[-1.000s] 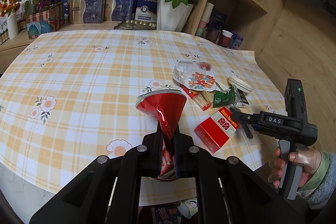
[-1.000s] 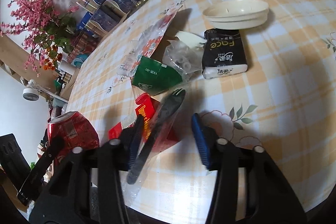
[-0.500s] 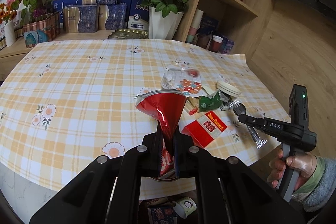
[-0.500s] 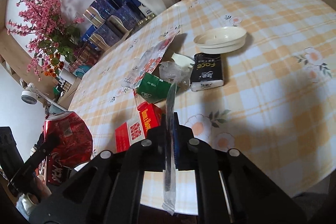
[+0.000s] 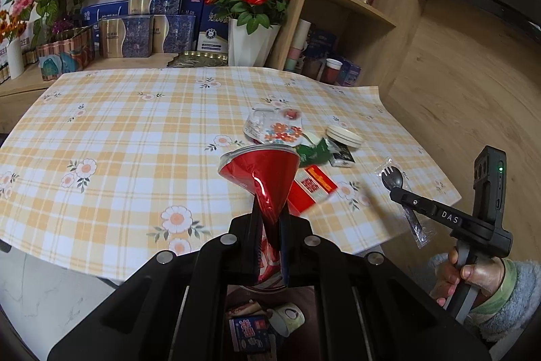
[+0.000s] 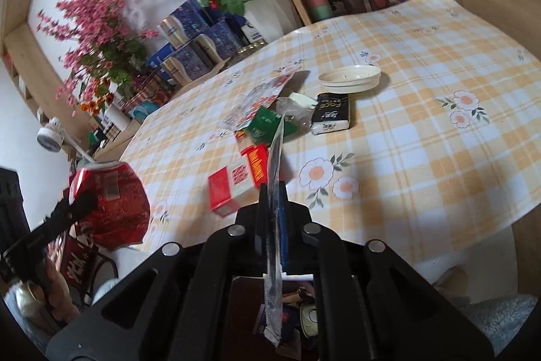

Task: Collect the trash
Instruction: 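Lower the red can into the bin and open the left tool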

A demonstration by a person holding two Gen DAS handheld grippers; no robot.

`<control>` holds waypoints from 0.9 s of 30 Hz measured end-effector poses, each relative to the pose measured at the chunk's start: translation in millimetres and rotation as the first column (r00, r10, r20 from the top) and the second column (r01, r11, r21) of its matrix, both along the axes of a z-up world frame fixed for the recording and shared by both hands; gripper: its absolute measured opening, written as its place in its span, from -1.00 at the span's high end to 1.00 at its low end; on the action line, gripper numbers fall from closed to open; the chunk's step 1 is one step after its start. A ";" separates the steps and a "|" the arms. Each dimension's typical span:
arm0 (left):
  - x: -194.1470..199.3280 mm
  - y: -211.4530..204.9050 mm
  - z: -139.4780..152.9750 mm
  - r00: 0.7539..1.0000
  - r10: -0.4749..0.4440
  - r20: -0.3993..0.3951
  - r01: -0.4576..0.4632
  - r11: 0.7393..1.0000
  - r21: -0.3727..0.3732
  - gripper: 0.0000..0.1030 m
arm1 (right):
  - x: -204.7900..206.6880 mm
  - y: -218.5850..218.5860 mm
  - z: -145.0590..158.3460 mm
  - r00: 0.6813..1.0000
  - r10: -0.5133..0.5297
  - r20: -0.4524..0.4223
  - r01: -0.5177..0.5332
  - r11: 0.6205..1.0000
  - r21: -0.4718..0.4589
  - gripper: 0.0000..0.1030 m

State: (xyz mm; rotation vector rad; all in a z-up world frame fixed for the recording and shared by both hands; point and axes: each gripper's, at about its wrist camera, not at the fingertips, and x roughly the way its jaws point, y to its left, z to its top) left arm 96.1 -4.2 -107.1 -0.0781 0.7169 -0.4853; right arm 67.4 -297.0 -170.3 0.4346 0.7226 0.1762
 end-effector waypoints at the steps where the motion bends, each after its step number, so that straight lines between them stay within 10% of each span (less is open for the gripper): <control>1: -3.5 0.4 0.0 1.000 -0.004 0.000 0.004 1.000 0.002 0.83 | -3.5 2.4 0.8 1.000 0.007 0.005 -0.007 1.000 -0.009 0.83; 27: -65.5 -11.7 -122.6 0.960 -0.096 -0.262 0.144 0.975 0.167 0.83 | -63.1 32.4 -24.1 0.996 0.085 -0.031 -0.086 0.995 -0.042 0.83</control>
